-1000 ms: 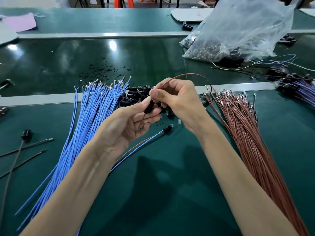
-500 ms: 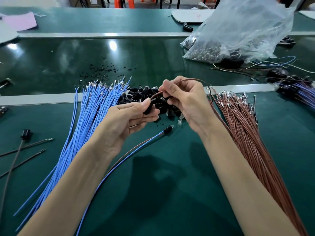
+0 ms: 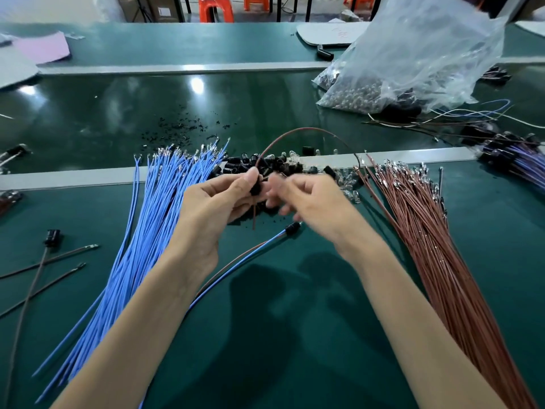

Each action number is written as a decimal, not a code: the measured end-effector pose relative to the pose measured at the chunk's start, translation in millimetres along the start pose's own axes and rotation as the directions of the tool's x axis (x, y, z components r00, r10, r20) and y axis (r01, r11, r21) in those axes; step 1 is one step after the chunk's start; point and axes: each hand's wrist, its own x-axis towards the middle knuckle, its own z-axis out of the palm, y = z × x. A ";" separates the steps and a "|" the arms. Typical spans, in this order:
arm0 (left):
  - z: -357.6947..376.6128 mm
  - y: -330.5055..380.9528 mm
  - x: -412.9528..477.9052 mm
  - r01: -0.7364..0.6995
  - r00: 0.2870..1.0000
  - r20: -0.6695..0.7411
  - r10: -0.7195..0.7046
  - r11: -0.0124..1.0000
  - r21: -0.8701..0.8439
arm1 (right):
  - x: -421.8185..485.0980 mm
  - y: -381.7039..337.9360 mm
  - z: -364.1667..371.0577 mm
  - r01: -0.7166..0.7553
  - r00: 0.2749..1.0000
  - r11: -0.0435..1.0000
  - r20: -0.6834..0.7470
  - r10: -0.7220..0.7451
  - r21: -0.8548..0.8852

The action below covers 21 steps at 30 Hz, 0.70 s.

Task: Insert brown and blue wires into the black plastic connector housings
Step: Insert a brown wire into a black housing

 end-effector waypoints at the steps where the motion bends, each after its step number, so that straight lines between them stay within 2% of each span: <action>1: 1.2 -1.5 0.2 0.001 1.000 -0.017 -0.001 1.000 -0.020 | -8.3 5.2 4.2 -0.002 1.000 1.000 0.028 0.002 -0.008; 3: 4.7 -5.4 -1.4 0.021 1.000 -0.009 -0.021 0.999 -0.026 | -21.8 12.4 16.4 0.011 0.999 0.995 0.044 -0.015 0.095; 6: 12.4 -9.3 -6.4 0.055 0.998 0.032 -0.055 0.998 -0.016 | -29.5 16.2 32.1 0.005 0.999 0.967 -0.041 0.006 0.253; 8: 12.8 -9.9 -7.1 0.066 0.998 0.019 -0.066 0.998 -0.010 | -32.2 15.0 36.7 -0.010 0.996 0.966 -0.083 0.032 0.259; 11: 8.9 -8.0 -4.9 0.078 0.996 -0.041 -0.078 0.997 -0.017 | -40.3 10.6 38.9 0.000 0.996 0.984 -0.089 0.016 0.176; 15: 2.8 -2.5 -0.6 0.085 0.992 -0.089 -0.088 0.995 -0.043 | -66.9 9.7 52.2 0.013 0.999 0.995 0.038 -0.017 0.098; 19: 1.7 -1.0 -0.5 0.107 0.992 -0.065 -0.109 0.993 -0.046 | -92.2 12.5 49.6 -0.084 0.960 0.987 0.277 0.044 0.135; 21: 3.5 -1.2 -2.1 0.123 0.992 -0.028 -0.124 0.992 -0.038 | -92.1 12.1 42.6 -0.133 0.936 0.983 0.341 0.081 0.130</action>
